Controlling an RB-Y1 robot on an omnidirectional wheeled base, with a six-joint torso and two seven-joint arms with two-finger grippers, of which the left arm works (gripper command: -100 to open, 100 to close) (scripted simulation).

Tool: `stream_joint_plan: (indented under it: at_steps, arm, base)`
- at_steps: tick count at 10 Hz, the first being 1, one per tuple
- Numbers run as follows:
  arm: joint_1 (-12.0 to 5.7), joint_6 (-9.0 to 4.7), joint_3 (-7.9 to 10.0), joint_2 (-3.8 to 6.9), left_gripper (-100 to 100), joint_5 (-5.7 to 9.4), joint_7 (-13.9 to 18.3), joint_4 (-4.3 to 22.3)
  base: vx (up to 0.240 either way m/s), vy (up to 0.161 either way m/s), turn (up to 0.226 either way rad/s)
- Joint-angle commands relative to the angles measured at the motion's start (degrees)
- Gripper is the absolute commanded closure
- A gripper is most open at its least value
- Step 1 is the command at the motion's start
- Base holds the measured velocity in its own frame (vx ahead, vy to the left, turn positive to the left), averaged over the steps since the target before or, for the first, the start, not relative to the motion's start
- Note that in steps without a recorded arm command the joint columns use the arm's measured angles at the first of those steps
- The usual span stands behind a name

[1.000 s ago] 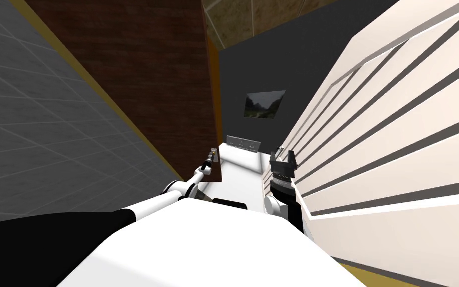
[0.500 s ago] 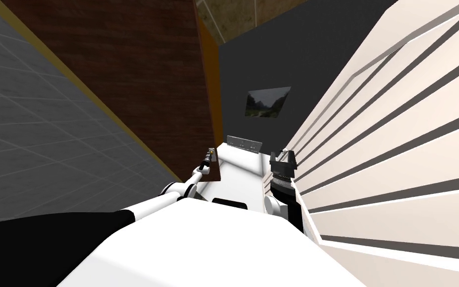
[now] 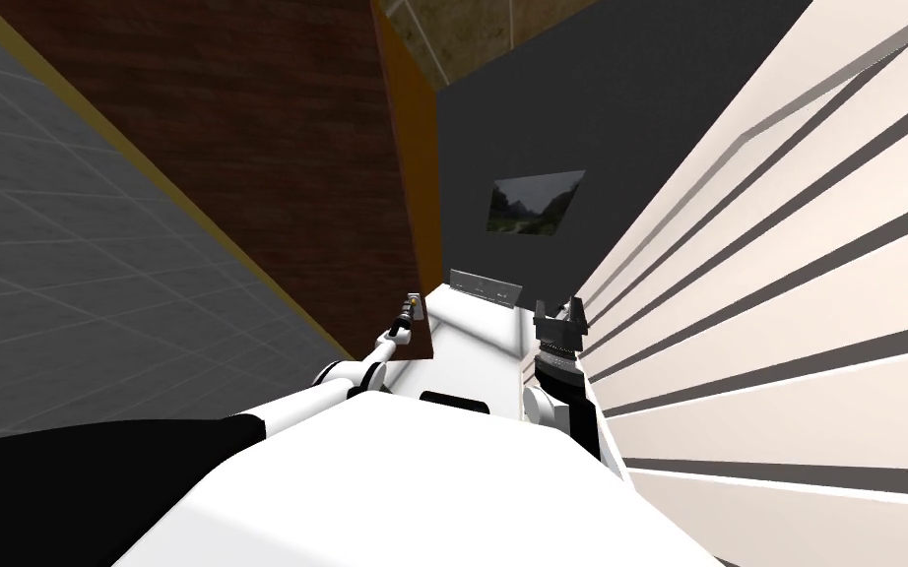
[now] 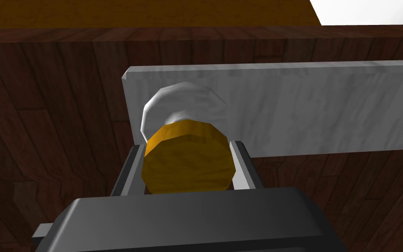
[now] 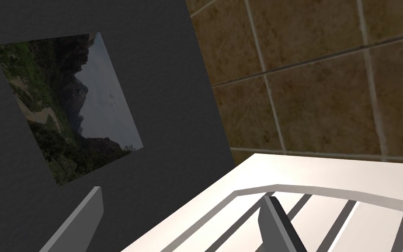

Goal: Push the door open

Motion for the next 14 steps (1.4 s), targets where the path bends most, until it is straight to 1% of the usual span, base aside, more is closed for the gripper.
stream_joint_plan:
  at_steps: [1, 3, 4, 5, 12, 14]
  arm:
    - [-0.52, -0.66, 0.75, 0.64, 100, 0.31, -0.2, 0.7]
    - [-0.44, -0.65, 1.38, 0.90, 100, 0.55, -0.5, 0.8]
    - [0.22, -0.01, 1.22, 0.78, 100, 0.47, -0.5, 0.0]
    - [0.04, -0.09, 2.10, 0.74, 100, 0.80, -1.3, 0.0]
    - [-0.60, -0.35, 5.52, -0.22, 100, 2.06, -4.9, 0.4]
    - [-0.60, -0.35, 5.52, -0.22, 100, 2.06, -4.9, 0.2]
  base:
    - [0.158, -0.102, 0.051]
    - [0.168, -0.088, 0.041]
    - [0.084, -0.031, 0.037]
    - [0.163, -0.029, 0.108]
    - [0.199, -0.024, 0.094]
    - [0.093, -0.033, 0.020]
